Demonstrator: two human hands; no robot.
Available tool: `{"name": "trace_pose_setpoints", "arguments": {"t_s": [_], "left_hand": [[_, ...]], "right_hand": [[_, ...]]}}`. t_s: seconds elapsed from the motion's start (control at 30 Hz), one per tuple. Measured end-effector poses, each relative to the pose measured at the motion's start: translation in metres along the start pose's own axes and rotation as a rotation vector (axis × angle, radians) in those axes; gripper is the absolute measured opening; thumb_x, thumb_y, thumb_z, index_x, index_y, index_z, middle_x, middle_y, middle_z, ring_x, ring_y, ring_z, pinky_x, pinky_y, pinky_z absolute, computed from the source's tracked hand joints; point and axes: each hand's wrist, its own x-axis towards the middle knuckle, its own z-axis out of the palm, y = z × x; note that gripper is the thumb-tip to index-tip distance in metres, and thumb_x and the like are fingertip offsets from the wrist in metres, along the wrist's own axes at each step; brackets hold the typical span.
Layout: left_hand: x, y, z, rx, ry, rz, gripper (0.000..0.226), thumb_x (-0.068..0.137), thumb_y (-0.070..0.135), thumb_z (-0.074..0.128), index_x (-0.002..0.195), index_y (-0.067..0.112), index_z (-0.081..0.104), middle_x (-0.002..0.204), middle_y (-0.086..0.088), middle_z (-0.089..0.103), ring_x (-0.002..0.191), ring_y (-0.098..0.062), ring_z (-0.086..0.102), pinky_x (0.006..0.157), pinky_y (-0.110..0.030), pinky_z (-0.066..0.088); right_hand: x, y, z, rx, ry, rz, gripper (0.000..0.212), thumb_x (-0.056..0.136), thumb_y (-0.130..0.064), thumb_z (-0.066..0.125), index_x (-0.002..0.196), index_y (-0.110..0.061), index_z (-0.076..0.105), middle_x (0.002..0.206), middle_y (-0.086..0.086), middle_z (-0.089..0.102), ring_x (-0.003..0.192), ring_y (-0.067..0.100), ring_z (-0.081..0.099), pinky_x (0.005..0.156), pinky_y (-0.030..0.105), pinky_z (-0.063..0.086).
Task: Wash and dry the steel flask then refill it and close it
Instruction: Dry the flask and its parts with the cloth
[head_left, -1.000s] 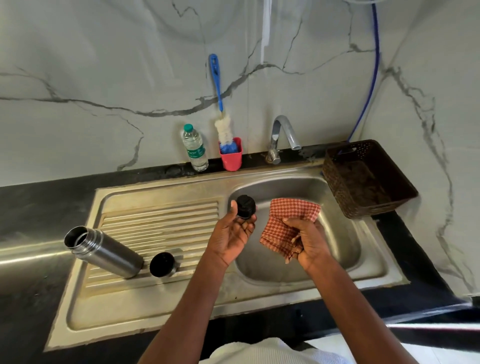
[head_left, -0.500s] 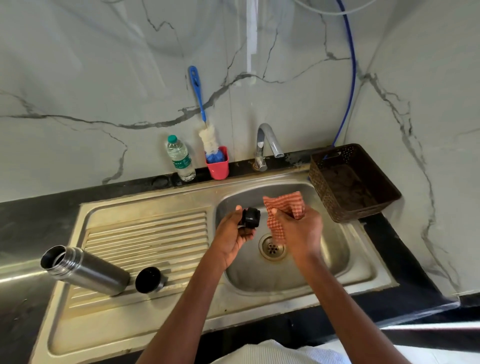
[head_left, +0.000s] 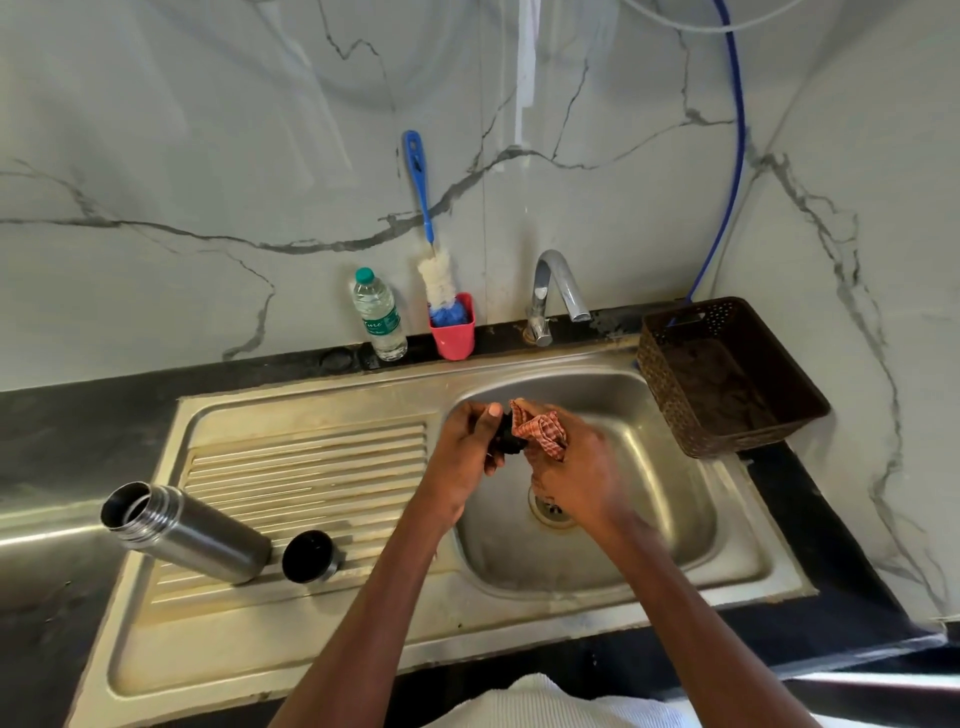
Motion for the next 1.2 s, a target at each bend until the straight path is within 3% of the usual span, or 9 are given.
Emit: {"name": "trace_pose_setpoints", "arguments": {"t_s": [0.1,0.2,0.37,0.5,0.63,0.8,0.9,1.0,1.2], "left_hand": [[0.005,-0.004,-0.003,-0.028,0.048,-0.054,0.036,0.110,0.032,0.052,0.106,-0.003,0.056,0.072,-0.015,0.064,0.050,-0.014,0.053,0.046,-0.025,0.039],[0.007,-0.005,-0.004,-0.031,0.011,-0.046,0.049,0.111,0.033,0.049,0.102,-0.015,0.055,0.061,-0.013,0.059,0.047,-0.015,0.048,0.045,-0.025,0.035],[0.006,-0.004,0.000,-0.042,-0.018,-0.047,0.034,0.111,0.030,0.050,0.111,-0.003,0.057,0.079,-0.013,0.061,0.056,-0.013,0.052,0.048,-0.021,0.037],[0.009,-0.004,0.008,-0.053,0.005,-0.069,0.030,0.112,0.025,0.046,0.118,-0.002,0.060,0.084,-0.013,0.060,0.065,-0.015,0.052,0.050,-0.016,0.041],[0.004,-0.012,0.006,-0.141,-0.022,-0.005,0.026,0.111,0.020,0.049,0.119,-0.002,0.060,0.088,-0.005,0.065,0.071,-0.013,0.054,0.054,-0.018,0.039],[0.000,-0.013,0.011,-0.221,0.070,0.087,0.026,0.098,0.029,0.062,0.115,0.009,0.066,0.101,-0.010,0.070,0.084,-0.018,0.055,0.064,-0.024,0.046],[-0.001,-0.014,0.010,-0.269,0.068,0.116,0.028,0.096,0.022,0.066,0.120,0.008,0.066,0.111,-0.018,0.070,0.099,-0.029,0.058,0.082,-0.042,0.049],[-0.001,-0.007,0.016,-0.235,0.071,0.193,0.028,0.094,0.014,0.067,0.121,0.008,0.064,0.114,-0.014,0.069,0.106,-0.024,0.062,0.087,-0.040,0.053],[0.014,-0.012,0.004,0.198,0.108,0.380,0.024,0.095,0.010,0.065,0.119,0.016,0.065,0.119,0.006,0.069,0.115,-0.015,0.064,0.097,-0.035,0.053]], "right_hand": [[-0.003,0.007,0.002,-0.090,-0.006,-0.077,0.080,0.075,0.010,0.073,0.140,-0.035,0.062,0.136,-0.026,0.060,0.118,-0.006,0.062,0.098,0.004,0.042],[-0.009,0.012,0.007,-0.158,0.018,-0.180,0.091,0.068,0.017,0.072,0.144,-0.031,0.060,0.144,-0.015,0.061,0.124,0.009,0.064,0.103,0.023,0.051],[0.001,0.001,0.001,0.031,0.055,0.173,0.033,0.090,0.005,0.066,0.114,-0.015,0.076,0.080,-0.021,0.069,0.085,0.017,0.074,0.059,0.001,0.044],[-0.005,0.012,0.004,-0.166,0.105,-0.146,0.084,0.067,0.020,0.067,0.139,-0.024,0.065,0.133,-0.010,0.069,0.111,0.013,0.069,0.094,0.022,0.055],[0.007,-0.009,-0.007,0.236,0.055,0.309,0.032,0.088,0.010,0.058,0.098,-0.015,0.075,0.083,-0.004,0.074,0.074,0.017,0.071,0.057,0.010,0.051],[0.016,-0.018,-0.010,0.597,0.023,0.626,0.027,0.093,0.008,0.054,0.090,-0.012,0.073,0.086,0.014,0.077,0.076,0.025,0.076,0.058,0.030,0.061],[0.016,-0.016,-0.011,0.834,-0.023,0.790,0.021,0.093,0.007,0.055,0.104,-0.001,0.072,0.089,0.021,0.078,0.074,0.030,0.077,0.058,0.036,0.061],[0.013,-0.013,-0.010,1.135,-0.141,0.935,0.025,0.094,0.003,0.053,0.114,0.005,0.070,0.097,0.024,0.077,0.078,0.033,0.077,0.063,0.040,0.063],[0.003,-0.006,-0.005,1.182,-0.165,1.028,0.028,0.091,0.001,0.058,0.115,0.004,0.071,0.104,0.022,0.075,0.086,0.034,0.075,0.080,0.047,0.062]]}}
